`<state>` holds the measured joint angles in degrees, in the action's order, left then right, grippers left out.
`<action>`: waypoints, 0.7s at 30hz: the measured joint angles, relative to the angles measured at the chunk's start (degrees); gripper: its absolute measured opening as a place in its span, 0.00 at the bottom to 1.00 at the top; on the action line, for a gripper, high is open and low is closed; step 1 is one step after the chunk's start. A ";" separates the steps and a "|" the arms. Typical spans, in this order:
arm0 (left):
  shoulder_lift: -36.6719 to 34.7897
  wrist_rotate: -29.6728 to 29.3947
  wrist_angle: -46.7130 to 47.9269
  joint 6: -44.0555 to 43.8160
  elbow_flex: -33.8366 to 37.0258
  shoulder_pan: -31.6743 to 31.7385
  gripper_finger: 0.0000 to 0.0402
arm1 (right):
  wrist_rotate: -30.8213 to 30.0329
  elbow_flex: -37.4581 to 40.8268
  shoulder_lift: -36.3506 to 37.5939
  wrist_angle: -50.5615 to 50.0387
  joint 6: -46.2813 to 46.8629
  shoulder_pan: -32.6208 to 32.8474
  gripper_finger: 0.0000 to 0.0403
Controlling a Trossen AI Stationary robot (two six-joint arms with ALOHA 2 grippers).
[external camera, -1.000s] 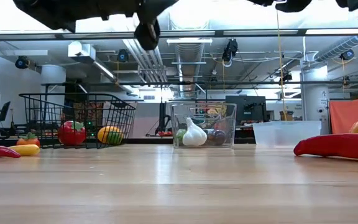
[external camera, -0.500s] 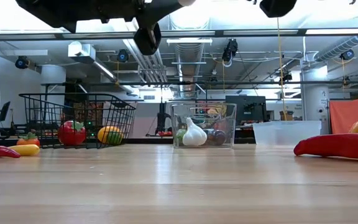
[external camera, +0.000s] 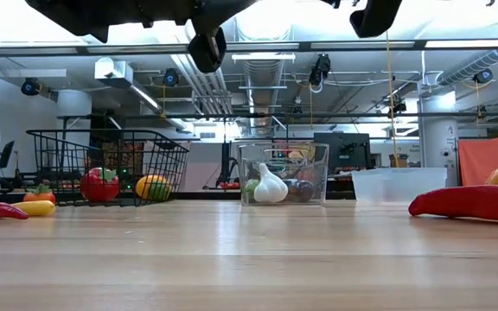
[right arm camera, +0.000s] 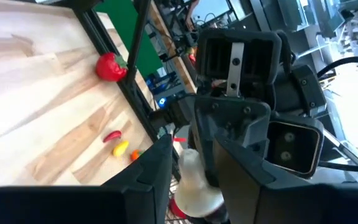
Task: Sort produce into baskets
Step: Put the brown mushroom into the right transparent bin
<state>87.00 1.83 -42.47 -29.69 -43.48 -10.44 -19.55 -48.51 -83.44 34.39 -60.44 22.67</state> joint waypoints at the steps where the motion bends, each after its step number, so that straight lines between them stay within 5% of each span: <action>1: 0.00 0.00 0.06 0.00 0.00 0.00 0.12 | 0.00 0.00 0.00 -0.02 -0.27 -0.12 0.27; 21: 0.00 -1.69 0.28 0.69 0.00 0.04 0.14 | 0.02 -0.02 -0.04 -1.11 -1.11 -1.26 0.04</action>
<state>87.00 0.13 -42.19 -29.00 -43.48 -10.39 -19.53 -48.53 -83.48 33.28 -61.54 21.41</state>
